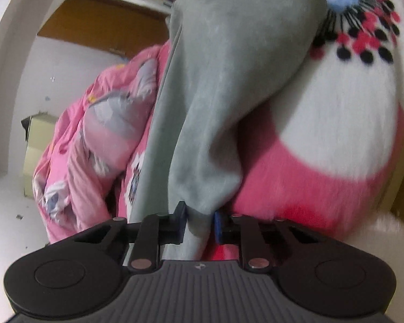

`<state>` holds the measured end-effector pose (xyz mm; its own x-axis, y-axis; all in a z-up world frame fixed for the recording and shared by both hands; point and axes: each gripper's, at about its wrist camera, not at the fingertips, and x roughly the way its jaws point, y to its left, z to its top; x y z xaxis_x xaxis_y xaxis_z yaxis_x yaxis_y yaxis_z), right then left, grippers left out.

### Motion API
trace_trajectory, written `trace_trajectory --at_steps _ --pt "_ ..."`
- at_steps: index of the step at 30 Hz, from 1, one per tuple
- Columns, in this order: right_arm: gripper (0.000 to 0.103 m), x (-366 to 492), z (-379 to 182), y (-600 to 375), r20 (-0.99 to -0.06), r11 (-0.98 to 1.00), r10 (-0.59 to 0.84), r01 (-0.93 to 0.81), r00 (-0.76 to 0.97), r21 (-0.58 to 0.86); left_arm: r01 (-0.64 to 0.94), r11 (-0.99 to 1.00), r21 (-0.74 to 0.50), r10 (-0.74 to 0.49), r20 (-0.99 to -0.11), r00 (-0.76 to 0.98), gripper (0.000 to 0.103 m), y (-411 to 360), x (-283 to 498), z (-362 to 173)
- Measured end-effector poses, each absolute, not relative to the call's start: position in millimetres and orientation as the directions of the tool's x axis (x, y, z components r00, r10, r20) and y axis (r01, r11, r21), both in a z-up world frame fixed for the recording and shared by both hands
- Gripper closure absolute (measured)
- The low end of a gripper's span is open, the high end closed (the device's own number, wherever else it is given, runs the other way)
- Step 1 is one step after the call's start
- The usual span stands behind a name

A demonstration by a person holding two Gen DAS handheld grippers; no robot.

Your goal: Fold clothes

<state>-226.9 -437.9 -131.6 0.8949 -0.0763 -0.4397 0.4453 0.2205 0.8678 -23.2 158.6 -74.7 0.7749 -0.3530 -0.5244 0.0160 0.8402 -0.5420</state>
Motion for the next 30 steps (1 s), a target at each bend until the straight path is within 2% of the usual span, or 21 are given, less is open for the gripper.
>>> trace_trajectory --at_steps 3,6,9,11,14,15,18,22,24,27,28,30 --pt "0.095 -226 -122 -437 -0.450 0.251 -0.092 0.458 0.888 0.853 0.029 0.834 -0.551 -0.346 -0.481 0.805 0.096 158 -29 -61" --pt "0.096 -246 -81 -421 -0.419 0.318 -0.090 0.425 0.903 0.848 0.070 0.829 -0.555 -0.350 -0.418 0.838 0.097 164 -44 -35" --pt "0.096 -281 -35 -401 -0.433 0.399 -0.100 0.435 0.896 0.807 0.077 0.833 -0.548 -0.350 -0.413 0.841 0.097 175 -57 -22" --pt "0.096 -298 -28 -392 -0.490 0.413 -0.104 0.486 0.865 0.770 0.061 0.829 -0.557 -0.360 -0.447 0.819 0.097 179 -59 -31" --pt "0.096 -321 -68 -391 -0.615 0.321 -0.075 0.603 0.785 0.731 0.019 0.826 -0.563 -0.372 -0.520 0.769 0.097 180 -62 -56" --pt "0.096 -326 -84 -391 -0.630 0.272 -0.061 0.620 0.775 0.736 0.003 0.823 -0.568 -0.373 -0.536 0.758 0.097 182 -63 -62" --pt "0.096 -339 -103 -389 -0.615 0.201 -0.060 0.613 0.786 0.764 -0.019 0.813 -0.582 -0.382 -0.557 0.737 0.097 188 -70 -70" --pt "0.096 -336 -101 -390 -0.619 0.242 -0.068 0.614 0.783 0.751 -0.017 0.795 -0.607 -0.413 -0.561 0.718 0.095 197 -74 -73" --pt "0.096 -336 -110 -393 -0.626 0.218 -0.052 0.621 0.778 0.753 -0.025 0.769 -0.639 -0.432 -0.549 0.716 0.089 203 -75 -74" --pt "0.096 -335 -117 -395 -0.623 0.193 -0.037 0.618 0.781 0.762 -0.050 0.730 -0.682 -0.423 -0.508 0.750 0.063 215 -83 -72" --pt "0.096 -334 -118 -395 -0.621 0.190 -0.034 0.615 0.783 0.765 -0.061 0.725 -0.686 -0.413 -0.504 0.759 0.059 218 -84 -71" --pt "0.096 -332 -119 -396 -0.617 0.184 -0.028 0.611 0.786 0.770 -0.091 0.728 -0.679 -0.387 -0.517 0.764 0.059 223 -79 -72"
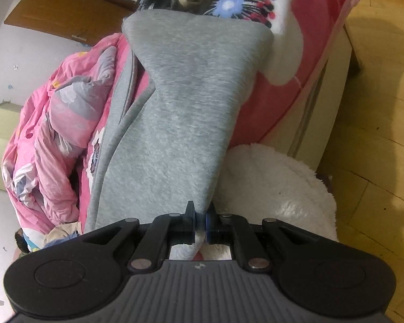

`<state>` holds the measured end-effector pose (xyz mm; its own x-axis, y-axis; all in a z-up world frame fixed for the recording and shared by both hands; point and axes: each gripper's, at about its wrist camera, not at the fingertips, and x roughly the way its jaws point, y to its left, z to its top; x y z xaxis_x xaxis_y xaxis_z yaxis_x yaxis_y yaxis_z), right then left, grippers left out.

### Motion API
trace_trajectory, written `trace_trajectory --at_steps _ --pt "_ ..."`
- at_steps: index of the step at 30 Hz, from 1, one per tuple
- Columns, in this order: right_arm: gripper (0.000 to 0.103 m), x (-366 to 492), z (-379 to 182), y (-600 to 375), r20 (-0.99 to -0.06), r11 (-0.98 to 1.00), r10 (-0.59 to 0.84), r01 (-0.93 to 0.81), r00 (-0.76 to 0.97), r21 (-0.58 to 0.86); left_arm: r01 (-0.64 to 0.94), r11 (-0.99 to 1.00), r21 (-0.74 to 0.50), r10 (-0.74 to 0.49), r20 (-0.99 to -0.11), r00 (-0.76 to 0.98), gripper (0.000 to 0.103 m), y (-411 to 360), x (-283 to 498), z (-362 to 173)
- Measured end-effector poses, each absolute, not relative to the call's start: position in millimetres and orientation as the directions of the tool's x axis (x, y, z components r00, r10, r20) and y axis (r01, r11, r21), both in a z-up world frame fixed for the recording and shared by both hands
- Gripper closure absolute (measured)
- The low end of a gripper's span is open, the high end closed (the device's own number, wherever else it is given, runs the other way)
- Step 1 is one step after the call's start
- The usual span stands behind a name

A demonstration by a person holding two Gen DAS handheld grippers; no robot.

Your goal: Fold clothes

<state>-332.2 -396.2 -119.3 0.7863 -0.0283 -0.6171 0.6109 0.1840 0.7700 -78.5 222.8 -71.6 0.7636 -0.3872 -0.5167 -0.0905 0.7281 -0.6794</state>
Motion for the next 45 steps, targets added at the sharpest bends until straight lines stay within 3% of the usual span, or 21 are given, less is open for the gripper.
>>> trace_trajectory --at_steps 5,7,9,13,17,20,22,30,36,41,45 --pt "0.096 -336 -120 -398 -0.603 0.176 -0.027 0.597 0.798 0.783 -0.186 0.699 -0.690 -0.329 -0.542 0.774 0.063 230 -56 -79" --pt "0.096 -336 -119 -397 -0.602 0.181 -0.033 0.597 0.798 0.782 -0.193 0.683 -0.704 -0.332 -0.535 0.777 0.095 229 -50 -80" --pt "0.096 -335 -113 -395 -0.598 0.196 -0.041 0.593 0.801 0.781 -0.194 0.695 -0.692 -0.308 -0.530 0.790 0.099 227 -53 -75" --pt "0.096 -336 -88 -386 -0.575 0.274 -0.080 0.573 0.814 0.772 -0.186 0.752 -0.633 -0.246 -0.531 0.811 0.099 221 -63 -67" --pt "0.096 -338 -105 -390 -0.643 0.228 -0.054 0.637 0.764 0.737 -0.194 0.791 -0.581 -0.224 -0.569 0.791 0.098 219 -64 -73" --pt "0.095 -341 -116 -392 -0.639 0.186 -0.044 0.635 0.768 0.750 -0.188 0.793 -0.579 -0.226 -0.568 0.792 0.089 223 -71 -71" --pt "0.094 -340 -113 -391 -0.638 0.202 -0.050 0.633 0.768 0.747 -0.187 0.817 -0.545 -0.190 -0.561 0.806 0.076 225 -78 -64" --pt "0.092 -341 -117 -397 -0.644 0.182 -0.041 0.639 0.764 0.747 -0.208 0.867 -0.452 -0.048 -0.491 0.870 0.076 225 -98 -34" --pt "0.083 -350 -112 -399 -0.650 0.190 -0.085 0.653 0.755 0.733 -0.018 0.907 -0.420 -0.174 -0.415 0.893 0.075 188 -81 -11" --pt "0.082 -363 -112 -404 -0.645 0.170 -0.120 0.655 0.755 0.736 0.139 0.915 -0.380 -0.314 -0.449 0.837 0.075 136 -52 -16" --pt "0.081 -374 -112 -408 -0.644 0.160 -0.147 0.661 0.751 0.733 0.235 0.930 -0.284 -0.351 -0.488 0.799 0.075 97 -37 -25"
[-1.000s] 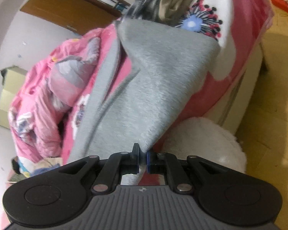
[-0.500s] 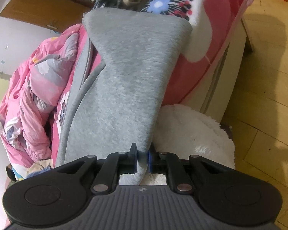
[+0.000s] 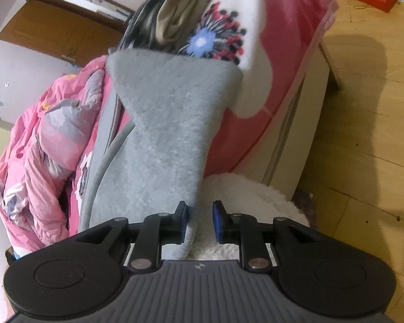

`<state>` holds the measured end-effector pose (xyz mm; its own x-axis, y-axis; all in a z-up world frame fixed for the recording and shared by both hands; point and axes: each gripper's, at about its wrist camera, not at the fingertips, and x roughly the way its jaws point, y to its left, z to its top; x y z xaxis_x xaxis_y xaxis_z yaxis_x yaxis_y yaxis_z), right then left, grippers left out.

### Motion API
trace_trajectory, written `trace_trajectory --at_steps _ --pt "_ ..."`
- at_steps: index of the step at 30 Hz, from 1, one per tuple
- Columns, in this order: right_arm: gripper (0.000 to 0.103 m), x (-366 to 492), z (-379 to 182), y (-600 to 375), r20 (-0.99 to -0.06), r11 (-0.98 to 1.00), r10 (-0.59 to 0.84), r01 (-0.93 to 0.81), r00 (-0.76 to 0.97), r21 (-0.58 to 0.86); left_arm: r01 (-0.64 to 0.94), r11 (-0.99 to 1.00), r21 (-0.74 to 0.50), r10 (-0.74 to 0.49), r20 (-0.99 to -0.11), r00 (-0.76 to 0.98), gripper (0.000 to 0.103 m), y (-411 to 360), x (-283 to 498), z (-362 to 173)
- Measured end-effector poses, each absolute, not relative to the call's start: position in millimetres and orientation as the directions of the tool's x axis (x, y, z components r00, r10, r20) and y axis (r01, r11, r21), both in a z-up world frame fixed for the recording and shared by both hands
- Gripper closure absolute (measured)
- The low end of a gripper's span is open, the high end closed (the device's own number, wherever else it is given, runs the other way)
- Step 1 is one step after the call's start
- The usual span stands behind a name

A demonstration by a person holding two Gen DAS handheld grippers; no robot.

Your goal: Fold clothes

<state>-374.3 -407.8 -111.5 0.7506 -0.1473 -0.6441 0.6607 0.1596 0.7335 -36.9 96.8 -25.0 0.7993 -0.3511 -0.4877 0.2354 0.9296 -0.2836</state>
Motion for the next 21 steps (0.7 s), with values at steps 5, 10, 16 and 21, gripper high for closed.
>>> trace_trajectory --at_steps 5,10,16,21 --pt "0.080 -387 -108 -414 -0.662 0.142 -0.212 0.693 0.719 0.707 0.316 0.933 -0.172 -0.358 -0.529 0.770 0.075 60 -28 -37" --pt "0.080 -396 -84 -412 -0.699 0.184 -0.409 0.804 0.586 0.566 0.306 0.949 -0.076 -0.290 -0.595 0.750 0.075 45 -18 -54" --pt "0.080 -343 -23 -374 -0.575 0.496 -0.497 0.756 0.650 0.426 0.276 0.957 -0.088 -0.268 -0.631 0.728 0.075 52 -13 -64" --pt "0.080 -243 3 -321 -0.530 0.806 -0.190 0.440 0.826 0.397 0.318 0.945 -0.081 -0.298 -0.619 0.726 0.075 45 -12 -62"
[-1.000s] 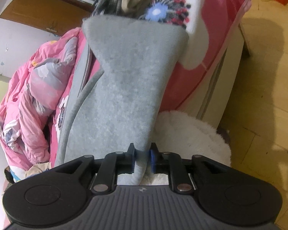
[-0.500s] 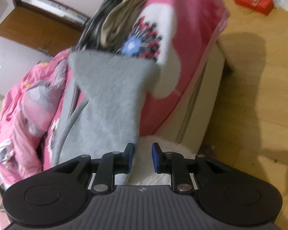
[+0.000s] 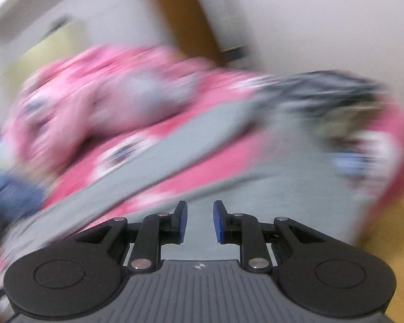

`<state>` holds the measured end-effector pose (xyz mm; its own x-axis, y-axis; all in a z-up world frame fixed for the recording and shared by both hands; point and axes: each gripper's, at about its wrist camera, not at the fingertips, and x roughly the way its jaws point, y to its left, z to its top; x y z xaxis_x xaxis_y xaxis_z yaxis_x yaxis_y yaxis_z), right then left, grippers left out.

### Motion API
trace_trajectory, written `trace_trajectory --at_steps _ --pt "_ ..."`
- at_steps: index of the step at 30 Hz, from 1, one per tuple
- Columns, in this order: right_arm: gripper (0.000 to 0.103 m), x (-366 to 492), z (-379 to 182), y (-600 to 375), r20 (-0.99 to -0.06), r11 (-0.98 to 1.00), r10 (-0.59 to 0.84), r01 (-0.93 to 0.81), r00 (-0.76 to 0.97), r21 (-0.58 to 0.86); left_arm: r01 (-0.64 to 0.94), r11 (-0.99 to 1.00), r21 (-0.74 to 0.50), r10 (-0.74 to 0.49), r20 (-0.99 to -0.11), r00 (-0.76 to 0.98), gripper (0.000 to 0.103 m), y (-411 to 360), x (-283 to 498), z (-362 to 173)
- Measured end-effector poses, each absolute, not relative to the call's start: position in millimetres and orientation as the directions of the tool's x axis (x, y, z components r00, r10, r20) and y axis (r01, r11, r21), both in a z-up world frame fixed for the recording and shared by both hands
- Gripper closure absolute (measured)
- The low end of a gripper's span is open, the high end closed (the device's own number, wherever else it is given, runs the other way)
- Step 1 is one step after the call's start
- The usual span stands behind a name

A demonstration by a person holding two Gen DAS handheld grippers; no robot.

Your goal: Fold clothes

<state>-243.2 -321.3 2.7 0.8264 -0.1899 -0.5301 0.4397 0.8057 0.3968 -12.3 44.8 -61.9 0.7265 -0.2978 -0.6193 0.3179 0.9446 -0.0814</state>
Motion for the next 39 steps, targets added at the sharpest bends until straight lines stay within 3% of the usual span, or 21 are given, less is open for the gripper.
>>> trace_trajectory --at_steps 4,10,12,20,25,30,33,39 --pt "0.080 -153 -6 -265 -0.583 0.901 0.113 0.164 0.805 0.401 0.331 0.943 -0.013 -0.265 -0.630 0.730 0.075 31 -10 -70" --pt "0.081 -62 -44 -193 -0.693 0.947 0.279 -0.072 0.665 0.313 0.309 0.951 0.026 -0.224 -0.628 0.745 0.074 25 -4 -80" --pt "0.090 -50 -63 -193 -0.711 0.953 0.256 -0.045 0.655 0.301 0.306 0.952 0.017 -0.228 -0.629 0.743 0.073 26 -3 -81" --pt "0.085 -99 -44 -240 -0.611 0.921 0.154 0.110 0.776 0.372 0.313 0.950 -0.007 -0.249 -0.621 0.743 0.072 32 -3 -80" --pt "0.081 -187 -25 -316 -0.551 0.849 -0.117 0.371 0.827 0.377 0.290 0.957 -0.008 -0.230 -0.629 0.743 0.070 30 -3 -76" --pt "0.076 -288 -28 -407 -0.532 0.599 -0.417 0.663 0.737 0.449 0.261 0.965 0.011 -0.195 -0.636 0.746 0.070 29 -5 -72" --pt "0.072 -308 -38 -442 -0.547 0.521 -0.451 0.705 0.706 0.481 0.238 0.971 0.032 -0.165 -0.630 0.759 0.070 28 -7 -67" --pt "0.072 -254 -31 -448 -0.541 0.645 -0.368 0.626 0.756 0.437 0.305 0.952 0.033 -0.231 -0.577 0.783 0.070 9 -24 -48"
